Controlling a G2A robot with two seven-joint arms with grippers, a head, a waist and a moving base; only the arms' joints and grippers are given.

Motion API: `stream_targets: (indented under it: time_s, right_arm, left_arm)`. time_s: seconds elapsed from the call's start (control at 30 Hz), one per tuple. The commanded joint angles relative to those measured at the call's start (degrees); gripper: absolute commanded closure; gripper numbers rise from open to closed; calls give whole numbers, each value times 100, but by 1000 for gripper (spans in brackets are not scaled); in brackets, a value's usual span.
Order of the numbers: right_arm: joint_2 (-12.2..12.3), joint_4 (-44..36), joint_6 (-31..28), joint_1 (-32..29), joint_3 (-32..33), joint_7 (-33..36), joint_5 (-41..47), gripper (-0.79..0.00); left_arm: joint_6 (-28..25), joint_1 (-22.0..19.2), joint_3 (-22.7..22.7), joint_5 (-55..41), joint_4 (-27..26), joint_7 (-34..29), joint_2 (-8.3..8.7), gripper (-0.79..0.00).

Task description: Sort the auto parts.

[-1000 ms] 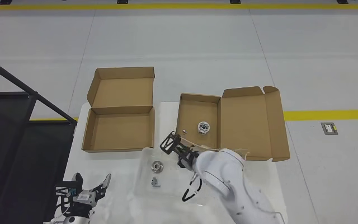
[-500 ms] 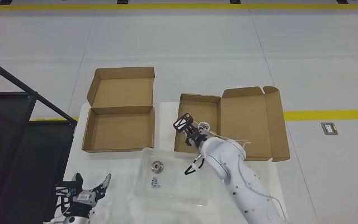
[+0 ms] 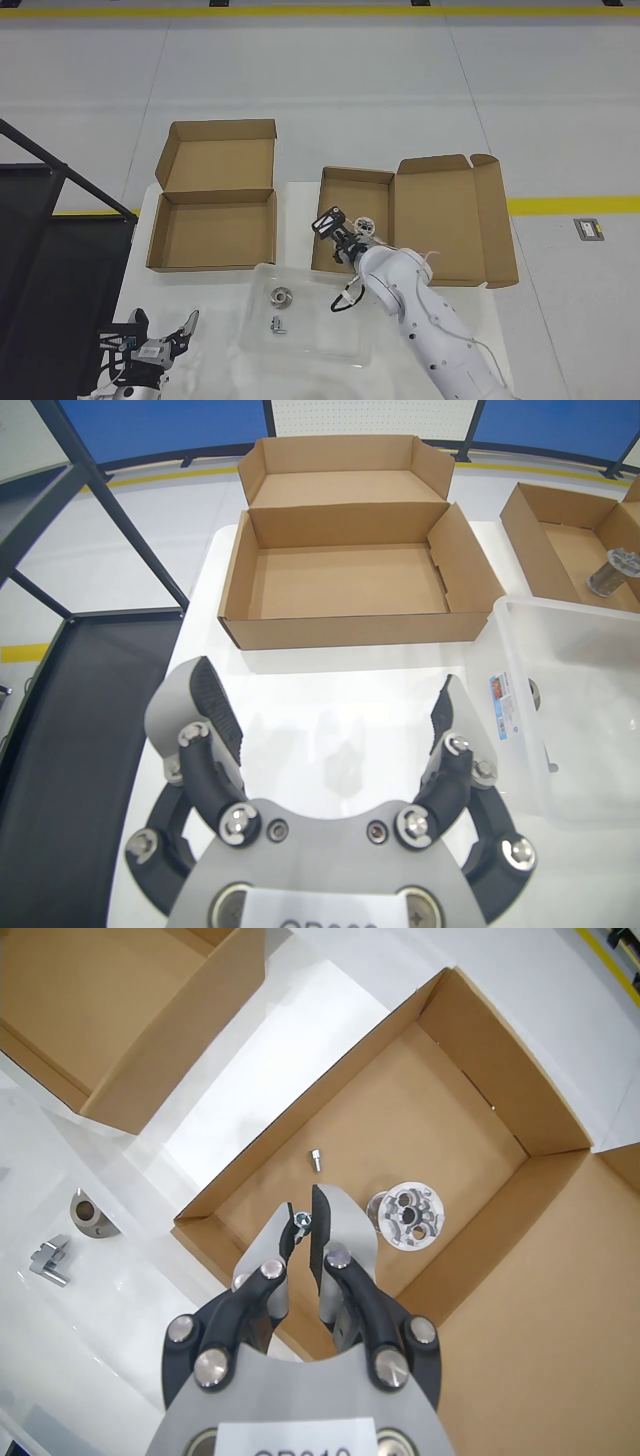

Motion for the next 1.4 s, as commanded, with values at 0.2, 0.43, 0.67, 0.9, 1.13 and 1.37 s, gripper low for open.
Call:
stream_targets:
  time_s: [0.2, 0.43, 0.67, 0.9, 1.13, 1.37]
  right_arm:
    - [-142, 1291, 272, 541, -178, -192, 178, 0]
    - [-302, 2212, 412, 965, -453, -228, 222, 0]
    - [-450, 2793, 523, 1220, -624, -357, 345, -6]
    - [-533, 3012, 526, 1317, -695, -436, 401, -215]
    - [-562, 3033, 522, 1331, -692, -439, 376, -219]
    - [-529, 2625, 388, 1128, -635, -480, 310, -197]
  left_arm:
    - [0, 0, 0, 0, 0, 0, 0, -785]
    - [0, 0, 0, 0, 0, 0, 0, -785]
    - [0, 0, 0, 0, 0, 0, 0, -785]
    - [0, 0, 0, 0, 0, 0, 0, -785]
    - [0, 0, 0, 0, 0, 0, 0, -785]
    - [0, 0, 0, 0, 0, 0, 0, -785]
